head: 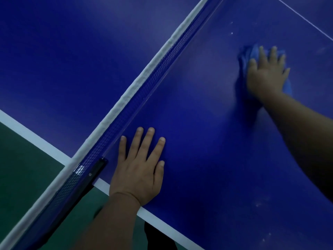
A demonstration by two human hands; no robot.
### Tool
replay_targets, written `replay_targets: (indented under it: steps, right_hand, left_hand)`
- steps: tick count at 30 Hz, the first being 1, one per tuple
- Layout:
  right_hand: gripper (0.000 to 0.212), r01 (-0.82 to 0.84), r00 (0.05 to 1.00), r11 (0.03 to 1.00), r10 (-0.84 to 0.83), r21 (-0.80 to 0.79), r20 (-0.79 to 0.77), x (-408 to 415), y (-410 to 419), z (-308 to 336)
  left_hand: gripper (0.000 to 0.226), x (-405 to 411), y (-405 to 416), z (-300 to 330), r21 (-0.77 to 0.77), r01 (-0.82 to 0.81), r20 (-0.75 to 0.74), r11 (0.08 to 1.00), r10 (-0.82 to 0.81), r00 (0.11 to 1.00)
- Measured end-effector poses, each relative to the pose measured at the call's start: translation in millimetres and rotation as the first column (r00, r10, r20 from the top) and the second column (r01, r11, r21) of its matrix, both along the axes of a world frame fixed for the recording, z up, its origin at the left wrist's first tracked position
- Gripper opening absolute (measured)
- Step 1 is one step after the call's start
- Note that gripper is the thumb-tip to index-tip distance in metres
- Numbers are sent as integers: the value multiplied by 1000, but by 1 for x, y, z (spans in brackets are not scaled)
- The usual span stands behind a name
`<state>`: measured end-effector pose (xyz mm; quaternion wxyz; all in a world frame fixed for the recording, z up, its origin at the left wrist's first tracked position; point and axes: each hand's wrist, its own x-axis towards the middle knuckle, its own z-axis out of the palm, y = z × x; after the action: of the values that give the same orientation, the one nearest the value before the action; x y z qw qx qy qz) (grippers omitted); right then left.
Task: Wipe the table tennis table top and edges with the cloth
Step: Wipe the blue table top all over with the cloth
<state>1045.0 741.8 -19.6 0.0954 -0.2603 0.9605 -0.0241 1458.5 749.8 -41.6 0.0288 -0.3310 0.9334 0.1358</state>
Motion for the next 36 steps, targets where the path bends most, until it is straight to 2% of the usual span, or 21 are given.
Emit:
replay_targets:
  steps: [1,2,4,6,8,9,10,13,15,17,21,23,25,26,28,30,32,34,36]
  right_hand:
    - [60,34,999,999,-34,-2,-4,7,1,-1]
    - [61,-3,1000,1000,2,-7,-23,22,-1,-2]
    - [64,-261,964,965,259,-19,-62,71,-6,-9]
    - [65,-586,809,810,584,-21,-60,125,-3,-13]
    - [66,-773,634,634,773,14,-18,147,6,-15]
    - [65,-801,598,599,801,19,-16,140,8,-14]
    - [66,-784,619,620,784,13,-36,125,9,-13]
    - [72,-540,840,841,540,18,-42,61,22,-10]
    - [69,-455,890,890,455,3,-3,51,39,-7]
    - [65,-576,818,817,575,-26,-37,79,48,-8]
    - [55,-874,485,485,872,-16,-75,169,38,-16]
    - [53,-916,401,400,915,-33,-41,189,19,-17]
    - [55,-926,377,377,926,-31,0,180,-10,-12]
    - [57,-914,406,407,914,-10,13,166,-26,-11]
    - [62,-824,562,560,827,83,6,117,-58,-9]
    - [64,-637,761,759,647,132,-47,49,-75,-6]
    - [63,-432,900,899,435,71,-33,-5,-68,-2]
    - [59,-306,952,952,306,22,-9,-17,-57,0]
    - [56,-284,959,959,284,4,-12,8,-55,-3]
  left_hand:
    - [58,0,0,0,0,1,5,1000,-1,1000]
    - [58,0,0,0,-1,2,9,1000,-2,1000]
    - [58,1,0,0,-2,3,17,1000,-3,1000]
    - [59,0,0,0,-1,5,23,1000,-5,1000]
    - [59,0,0,0,-8,3,28,1000,-3,1000]
    - [59,1,0,-1,-9,3,29,1000,-3,1000]
    - [59,1,-1,-1,-6,3,25,1000,-3,1000]
    - [59,1,-1,-2,2,3,14,1000,-3,1000]
    - [59,0,-1,-2,1,7,15,1000,-7,1000]
    - [59,0,-1,-2,4,9,17,1000,-9,1000]
    - [59,1,0,-2,0,13,20,1000,-13,1000]
    - [58,1,0,-1,-4,12,17,1000,-12,1000]
    - [58,0,0,-2,-4,8,22,1000,-8,1000]
    - [58,1,-1,-2,-4,7,25,1000,-7,1000]
    - [58,0,-1,-2,-5,10,30,1000,-10,999]
    - [58,0,-1,-1,-6,11,28,1000,-11,1000]
    - [58,0,0,-1,-6,13,23,1000,-13,1000]
    - [58,1,-1,-2,-12,13,19,1000,-13,1000]
    - [59,1,-1,-4,-16,12,24,1000,-12,1000]
